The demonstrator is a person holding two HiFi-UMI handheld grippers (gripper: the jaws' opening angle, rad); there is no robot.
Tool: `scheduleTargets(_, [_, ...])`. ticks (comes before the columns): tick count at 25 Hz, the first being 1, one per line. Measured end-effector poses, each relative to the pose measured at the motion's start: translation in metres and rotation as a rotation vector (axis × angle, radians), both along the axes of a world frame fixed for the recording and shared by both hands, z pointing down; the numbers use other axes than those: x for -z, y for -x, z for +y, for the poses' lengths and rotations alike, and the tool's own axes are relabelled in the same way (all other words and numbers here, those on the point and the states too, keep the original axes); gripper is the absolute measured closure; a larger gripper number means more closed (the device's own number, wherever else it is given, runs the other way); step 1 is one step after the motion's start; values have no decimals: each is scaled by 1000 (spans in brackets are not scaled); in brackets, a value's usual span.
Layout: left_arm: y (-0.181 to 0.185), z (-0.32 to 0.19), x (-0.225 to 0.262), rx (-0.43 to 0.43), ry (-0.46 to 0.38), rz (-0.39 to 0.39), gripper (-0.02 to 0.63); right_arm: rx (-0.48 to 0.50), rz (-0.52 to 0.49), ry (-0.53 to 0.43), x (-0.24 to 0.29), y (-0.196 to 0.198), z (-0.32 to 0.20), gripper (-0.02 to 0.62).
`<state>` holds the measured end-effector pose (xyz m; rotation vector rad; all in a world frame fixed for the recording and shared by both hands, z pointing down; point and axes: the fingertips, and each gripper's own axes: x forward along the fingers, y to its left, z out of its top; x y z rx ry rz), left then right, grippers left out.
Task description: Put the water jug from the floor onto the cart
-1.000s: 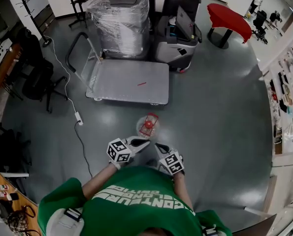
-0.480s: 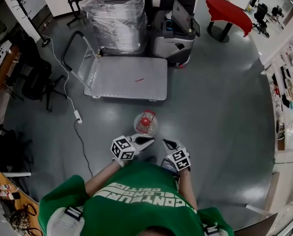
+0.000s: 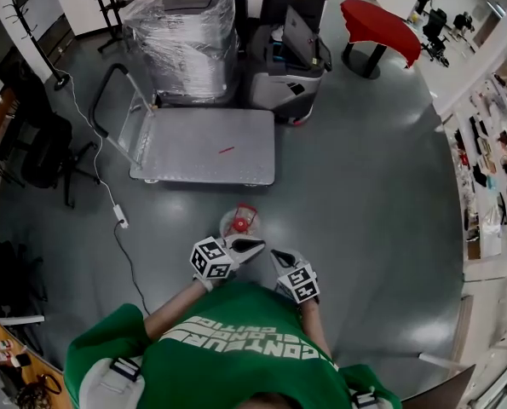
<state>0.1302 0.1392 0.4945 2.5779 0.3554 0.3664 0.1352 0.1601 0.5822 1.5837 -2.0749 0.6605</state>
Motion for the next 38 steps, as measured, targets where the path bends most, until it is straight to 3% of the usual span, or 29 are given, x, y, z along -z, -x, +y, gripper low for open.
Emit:
scheduleTargets(14, [-1, -133, -9, 22, 27, 1, 595, 63, 71, -10, 17, -4, -146, 603])
scheduleTargets(22, [21, -219, -9, 105, 39, 23, 595, 144, 101, 33, 16, 17, -215, 603])
scheduleTargets(32, [87, -309, -34, 309, 43, 12, 595, 433, 148, 89, -3, 80, -281, 603])
scheduleTargets(38, [117, -340, -43, 414, 51, -3, 595, 549, 164, 101, -6, 102, -303, 603])
